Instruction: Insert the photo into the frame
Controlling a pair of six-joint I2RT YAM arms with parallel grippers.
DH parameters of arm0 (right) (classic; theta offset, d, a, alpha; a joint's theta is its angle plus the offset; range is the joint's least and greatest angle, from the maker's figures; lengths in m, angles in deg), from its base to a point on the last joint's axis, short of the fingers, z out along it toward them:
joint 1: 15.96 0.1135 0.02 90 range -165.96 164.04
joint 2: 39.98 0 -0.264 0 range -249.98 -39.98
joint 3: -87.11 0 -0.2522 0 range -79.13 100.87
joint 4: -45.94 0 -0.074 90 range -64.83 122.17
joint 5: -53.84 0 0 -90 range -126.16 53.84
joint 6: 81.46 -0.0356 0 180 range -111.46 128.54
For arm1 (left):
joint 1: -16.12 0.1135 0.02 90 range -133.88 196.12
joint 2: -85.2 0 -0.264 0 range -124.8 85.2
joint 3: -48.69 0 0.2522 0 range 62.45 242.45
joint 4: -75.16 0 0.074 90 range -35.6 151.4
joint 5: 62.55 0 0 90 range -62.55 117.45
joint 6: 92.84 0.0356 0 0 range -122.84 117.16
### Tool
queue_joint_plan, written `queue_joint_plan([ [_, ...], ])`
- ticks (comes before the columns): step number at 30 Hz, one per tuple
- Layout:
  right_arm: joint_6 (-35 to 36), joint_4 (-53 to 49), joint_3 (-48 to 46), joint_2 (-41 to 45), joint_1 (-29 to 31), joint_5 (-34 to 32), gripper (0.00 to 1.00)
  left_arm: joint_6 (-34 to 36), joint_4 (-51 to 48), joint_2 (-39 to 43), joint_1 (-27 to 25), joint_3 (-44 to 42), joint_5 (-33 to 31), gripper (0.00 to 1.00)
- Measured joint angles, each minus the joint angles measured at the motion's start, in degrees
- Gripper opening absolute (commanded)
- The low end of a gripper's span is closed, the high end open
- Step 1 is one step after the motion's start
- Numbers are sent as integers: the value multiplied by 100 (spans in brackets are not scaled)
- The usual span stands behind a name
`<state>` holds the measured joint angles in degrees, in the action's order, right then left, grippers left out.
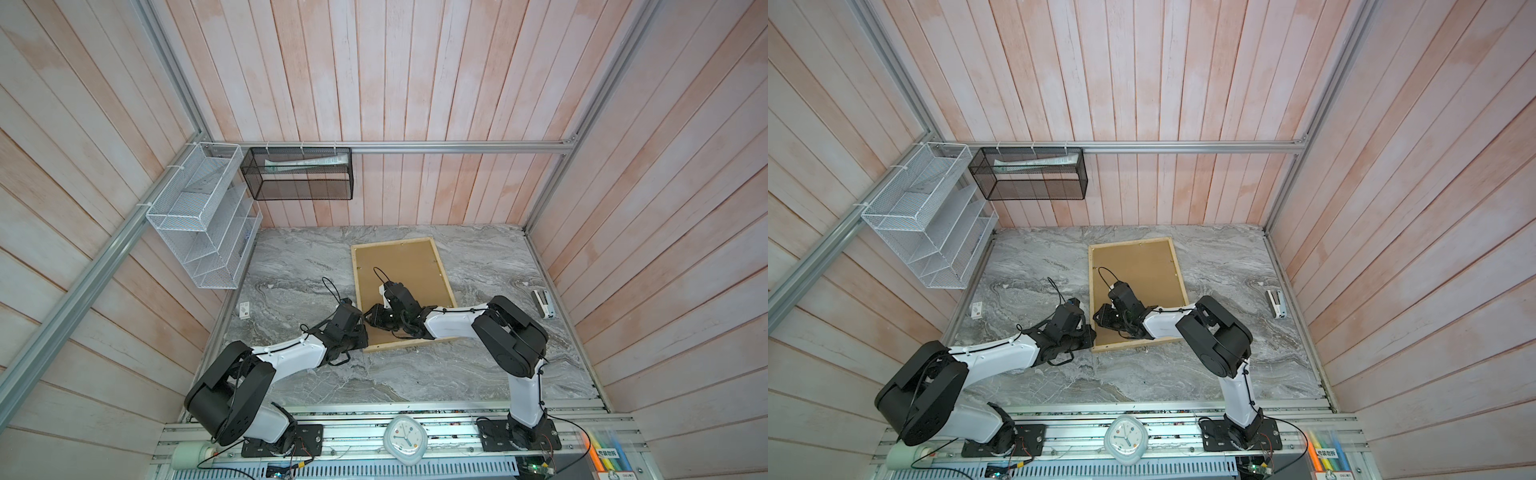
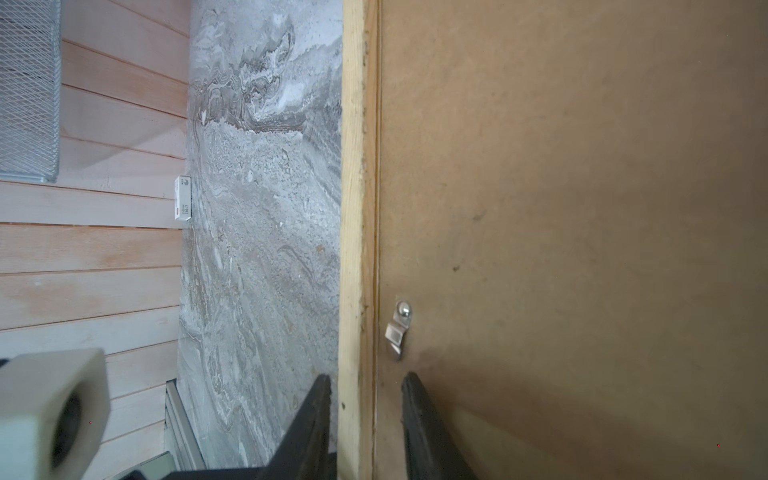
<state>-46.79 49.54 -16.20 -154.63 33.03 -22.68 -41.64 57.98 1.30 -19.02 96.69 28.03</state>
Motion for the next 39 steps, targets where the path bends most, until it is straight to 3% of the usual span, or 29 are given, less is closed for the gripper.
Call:
queue_joint_plan([
  [13,-291,-70,411,-341,2,55,32,-44,-133,-118,-61,153,-236,14],
  [39,-1633,1220,31,-546,4,-133,33,39,-122,-184,-24,210,-326,12],
])
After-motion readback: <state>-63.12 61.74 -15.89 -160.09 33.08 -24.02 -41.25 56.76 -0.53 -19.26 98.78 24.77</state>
